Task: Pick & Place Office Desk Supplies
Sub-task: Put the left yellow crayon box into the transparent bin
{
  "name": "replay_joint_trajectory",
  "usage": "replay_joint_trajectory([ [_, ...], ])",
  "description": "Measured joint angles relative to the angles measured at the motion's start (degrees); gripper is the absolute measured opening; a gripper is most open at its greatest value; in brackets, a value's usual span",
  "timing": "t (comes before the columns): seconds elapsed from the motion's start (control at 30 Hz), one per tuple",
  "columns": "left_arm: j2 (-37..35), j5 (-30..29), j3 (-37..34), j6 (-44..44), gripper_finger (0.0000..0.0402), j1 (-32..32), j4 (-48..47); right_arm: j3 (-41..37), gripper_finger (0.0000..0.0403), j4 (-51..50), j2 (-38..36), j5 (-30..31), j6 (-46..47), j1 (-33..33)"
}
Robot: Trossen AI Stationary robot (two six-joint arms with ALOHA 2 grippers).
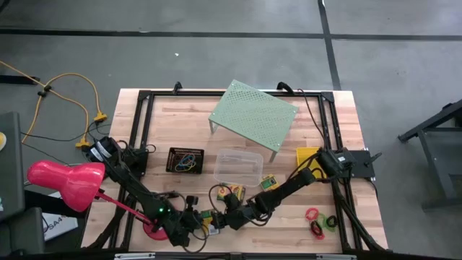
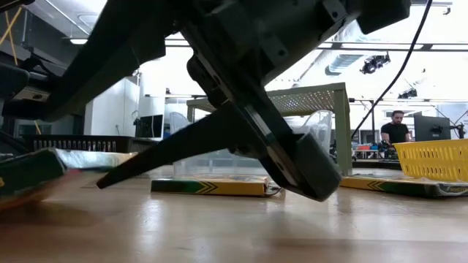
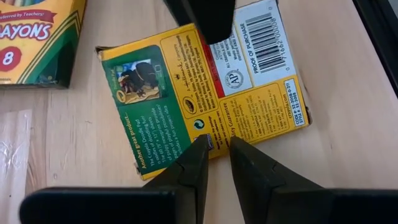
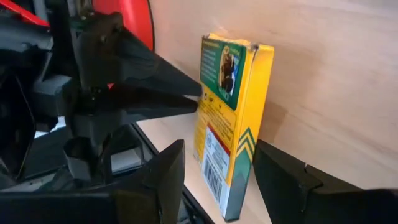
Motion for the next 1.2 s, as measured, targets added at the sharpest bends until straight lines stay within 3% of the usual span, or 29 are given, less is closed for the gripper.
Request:
replay_joint_trajectory([
  [0.33, 0.04, -1.25, -0.04, 0.00, 0.0063, 0.00, 0.10, 0.00, 0.0167, -0.08, 0.00, -1.35, -0.51, -0.68],
  [0.77, 0.13, -2.65, -0.13, 1.70, 0.0063, 0.04, 1.52, 0.00, 0.0088, -0.12, 0.00, -2.27, -2.49, -1.54],
  [1.2, 0.20, -4.07, -0.15, 2.98, 0.0063, 1.66, 2.77, 0.00, 0.0084, -0.34, 0.00, -2.46, -2.63, -2.19],
])
